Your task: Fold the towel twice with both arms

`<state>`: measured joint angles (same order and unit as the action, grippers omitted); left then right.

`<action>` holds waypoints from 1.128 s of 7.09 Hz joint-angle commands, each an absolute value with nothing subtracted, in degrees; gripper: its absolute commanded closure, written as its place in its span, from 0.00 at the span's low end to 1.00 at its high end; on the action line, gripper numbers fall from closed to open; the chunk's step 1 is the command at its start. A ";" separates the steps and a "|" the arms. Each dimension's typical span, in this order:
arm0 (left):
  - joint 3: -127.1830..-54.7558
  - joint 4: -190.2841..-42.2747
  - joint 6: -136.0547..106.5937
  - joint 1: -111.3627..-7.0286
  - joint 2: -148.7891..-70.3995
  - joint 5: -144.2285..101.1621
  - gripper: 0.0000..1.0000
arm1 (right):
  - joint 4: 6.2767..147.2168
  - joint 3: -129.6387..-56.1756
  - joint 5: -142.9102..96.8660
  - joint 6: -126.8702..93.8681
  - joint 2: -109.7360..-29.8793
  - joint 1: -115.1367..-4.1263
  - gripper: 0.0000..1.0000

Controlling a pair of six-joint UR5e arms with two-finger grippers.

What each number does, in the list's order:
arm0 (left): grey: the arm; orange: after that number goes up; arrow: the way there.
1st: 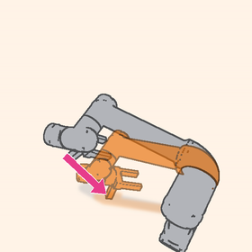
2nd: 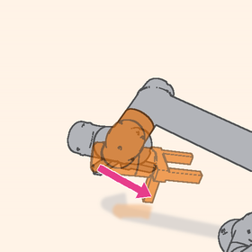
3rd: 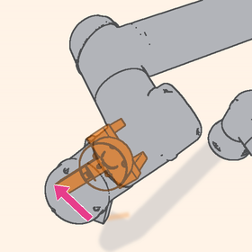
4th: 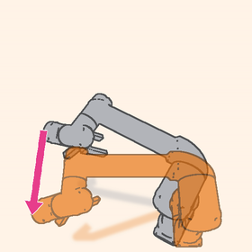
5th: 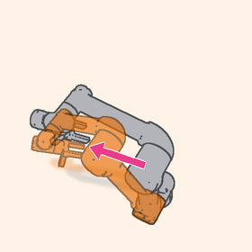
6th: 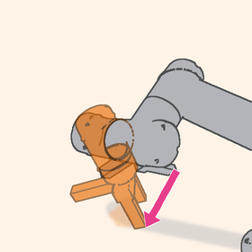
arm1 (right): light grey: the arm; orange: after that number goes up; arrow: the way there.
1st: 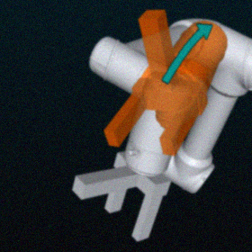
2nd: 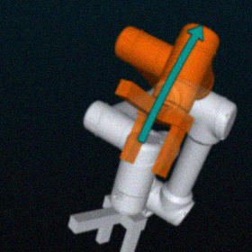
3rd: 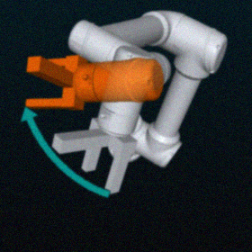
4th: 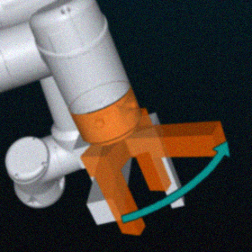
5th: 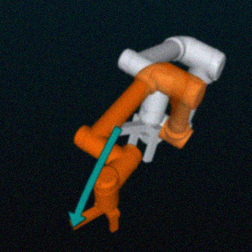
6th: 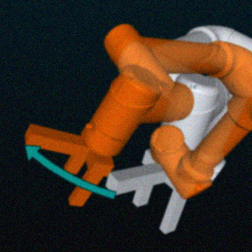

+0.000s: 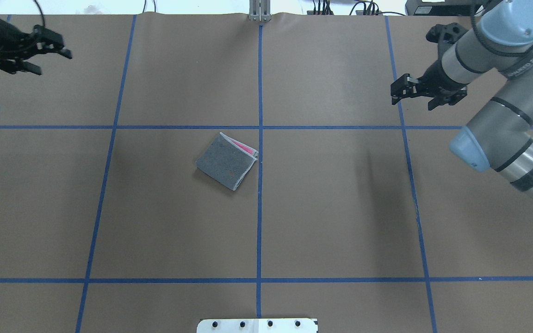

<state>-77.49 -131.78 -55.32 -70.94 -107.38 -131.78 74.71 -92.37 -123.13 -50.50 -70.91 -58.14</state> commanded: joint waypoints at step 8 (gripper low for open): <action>-82.59 -110.86 9.13 -89.20 -95.71 -131.40 0.00 | 84.73 -94.83 -133.42 -10.10 -86.67 -82.88 0.00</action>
<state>-79.73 -114.77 5.09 -87.57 -95.85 -131.40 84.94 -94.37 -131.69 -10.20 -86.52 -81.18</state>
